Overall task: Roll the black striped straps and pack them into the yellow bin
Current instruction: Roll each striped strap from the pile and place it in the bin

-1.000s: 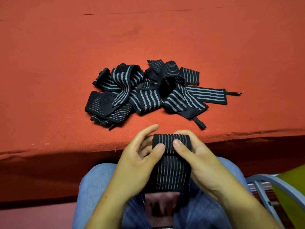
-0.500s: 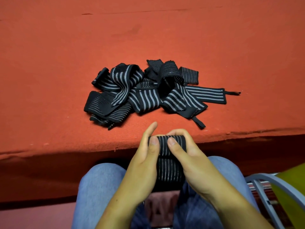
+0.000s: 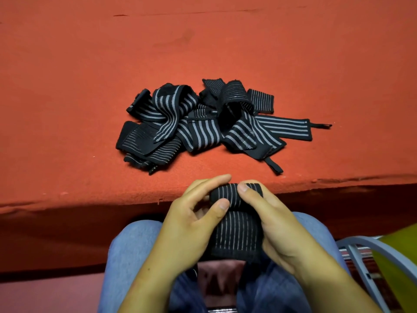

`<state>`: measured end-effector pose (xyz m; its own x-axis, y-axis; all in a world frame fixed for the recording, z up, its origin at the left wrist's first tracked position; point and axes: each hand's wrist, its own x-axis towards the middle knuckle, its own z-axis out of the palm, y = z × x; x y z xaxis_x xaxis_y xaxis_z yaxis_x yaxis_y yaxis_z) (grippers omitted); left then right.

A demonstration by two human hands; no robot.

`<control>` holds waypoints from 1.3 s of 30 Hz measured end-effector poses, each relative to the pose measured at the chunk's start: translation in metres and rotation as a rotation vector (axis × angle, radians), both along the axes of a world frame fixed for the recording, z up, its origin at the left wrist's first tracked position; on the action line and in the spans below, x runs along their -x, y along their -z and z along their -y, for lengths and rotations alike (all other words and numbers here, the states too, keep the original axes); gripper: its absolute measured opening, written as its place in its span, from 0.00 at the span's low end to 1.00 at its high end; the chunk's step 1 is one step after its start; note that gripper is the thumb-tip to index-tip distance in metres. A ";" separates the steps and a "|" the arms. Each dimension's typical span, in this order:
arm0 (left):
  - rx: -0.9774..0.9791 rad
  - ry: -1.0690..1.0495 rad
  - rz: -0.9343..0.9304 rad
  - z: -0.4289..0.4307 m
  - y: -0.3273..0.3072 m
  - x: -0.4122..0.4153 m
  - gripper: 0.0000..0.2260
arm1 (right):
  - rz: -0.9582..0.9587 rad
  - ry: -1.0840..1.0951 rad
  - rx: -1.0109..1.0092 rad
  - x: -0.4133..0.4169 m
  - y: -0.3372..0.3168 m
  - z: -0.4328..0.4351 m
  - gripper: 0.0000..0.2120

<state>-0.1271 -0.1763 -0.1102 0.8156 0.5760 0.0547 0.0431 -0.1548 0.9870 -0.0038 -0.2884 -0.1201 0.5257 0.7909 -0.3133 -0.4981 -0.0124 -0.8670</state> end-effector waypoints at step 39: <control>0.193 0.046 -0.138 0.004 0.007 -0.004 0.16 | 0.285 -0.065 0.028 0.002 0.006 0.006 0.17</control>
